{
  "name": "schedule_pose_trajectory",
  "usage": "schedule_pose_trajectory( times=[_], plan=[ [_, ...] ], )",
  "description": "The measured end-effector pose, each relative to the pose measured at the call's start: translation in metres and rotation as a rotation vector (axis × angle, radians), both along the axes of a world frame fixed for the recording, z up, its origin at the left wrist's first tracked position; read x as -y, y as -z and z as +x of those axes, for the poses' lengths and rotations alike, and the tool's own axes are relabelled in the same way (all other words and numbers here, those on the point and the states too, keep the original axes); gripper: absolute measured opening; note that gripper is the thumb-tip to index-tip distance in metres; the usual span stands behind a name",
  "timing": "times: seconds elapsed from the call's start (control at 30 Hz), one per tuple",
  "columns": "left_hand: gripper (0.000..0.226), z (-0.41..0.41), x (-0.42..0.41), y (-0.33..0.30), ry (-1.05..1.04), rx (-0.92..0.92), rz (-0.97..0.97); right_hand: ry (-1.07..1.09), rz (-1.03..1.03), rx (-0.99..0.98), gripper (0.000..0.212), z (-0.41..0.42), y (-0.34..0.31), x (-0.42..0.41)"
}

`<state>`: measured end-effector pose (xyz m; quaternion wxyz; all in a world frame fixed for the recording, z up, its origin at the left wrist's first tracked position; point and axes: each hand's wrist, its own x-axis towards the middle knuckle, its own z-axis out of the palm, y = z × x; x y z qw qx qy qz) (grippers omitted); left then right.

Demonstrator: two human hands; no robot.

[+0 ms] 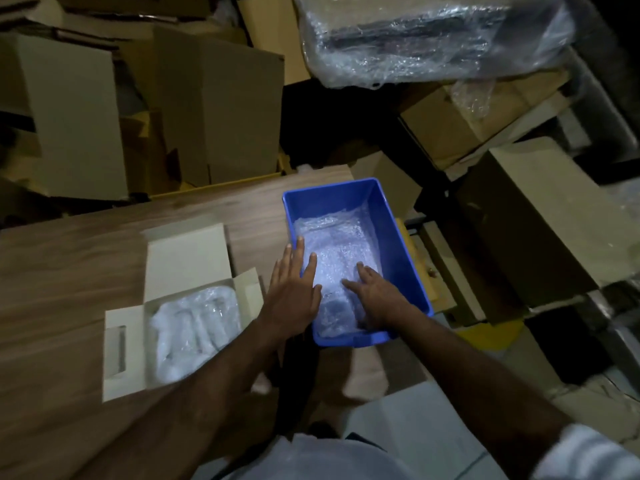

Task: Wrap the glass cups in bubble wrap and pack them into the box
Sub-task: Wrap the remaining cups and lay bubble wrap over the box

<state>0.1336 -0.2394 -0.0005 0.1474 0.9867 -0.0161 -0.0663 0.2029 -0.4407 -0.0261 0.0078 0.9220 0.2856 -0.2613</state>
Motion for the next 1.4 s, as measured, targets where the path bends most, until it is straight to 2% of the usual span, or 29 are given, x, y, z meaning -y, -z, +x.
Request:
schedule_pose_trajectory(
  times=[0.07,0.17,0.27,0.43,0.53,0.73,0.87,1.0,1.13,1.2,1.27,1.3,1.37,1.4],
  plan=[
    [0.072,0.001,0.0,0.004,-0.017,-0.008,-0.027,-0.07,-0.008,-0.013,0.083,0.007,0.002,-0.006],
    [0.07,0.001,-0.002,0.007,-0.01,0.027,-0.048,-0.11,0.066,-0.006,0.04,0.015,0.003,-0.015],
    [0.071,0.0,-0.001,0.008,-0.008,0.027,-0.073,-0.146,0.115,0.06,0.027,0.018,0.012,-0.014],
    [0.072,0.001,0.001,0.006,-0.02,0.017,-0.106,-0.162,0.219,0.164,0.033,0.017,-0.007,-0.004],
    [0.075,0.001,0.0,0.003,-0.019,-0.009,-0.124,-0.026,0.37,0.182,0.035,0.013,-0.015,0.006],
    [0.1,0.002,-0.008,-0.01,-0.002,-0.044,-0.176,0.146,0.666,0.31,0.029,0.004,-0.032,0.017],
    [0.123,0.016,0.0,-0.009,0.021,-0.006,-0.094,0.204,0.801,0.369,0.026,-0.002,-0.042,0.015],
    [0.119,0.027,0.016,-0.013,0.005,0.016,-0.061,0.212,0.831,0.449,0.026,-0.009,-0.058,0.01],
    [0.085,0.017,0.01,-0.023,-0.021,0.186,-0.301,0.209,0.879,0.487,0.031,-0.018,-0.078,0.004],
    [0.084,0.007,-0.002,-0.036,-0.056,0.286,-0.474,0.153,0.919,0.514,0.031,-0.024,-0.084,0.0],
    [0.088,-0.008,-0.016,-0.054,-0.21,0.325,-0.659,0.082,0.961,0.549,0.027,-0.031,-0.087,-0.007],
    [0.083,-0.017,-0.022,-0.058,-0.253,0.329,-0.737,0.05,0.989,0.563,0.025,-0.035,-0.088,-0.012],
    [0.072,-0.038,-0.033,-0.067,-0.295,0.369,-0.784,0.016,1.056,0.567,0.024,-0.045,-0.091,-0.027],
    [0.079,-0.047,-0.037,-0.069,-0.283,0.353,-0.791,0.017,1.089,0.553,0.026,-0.051,-0.094,-0.037]
  ],
)
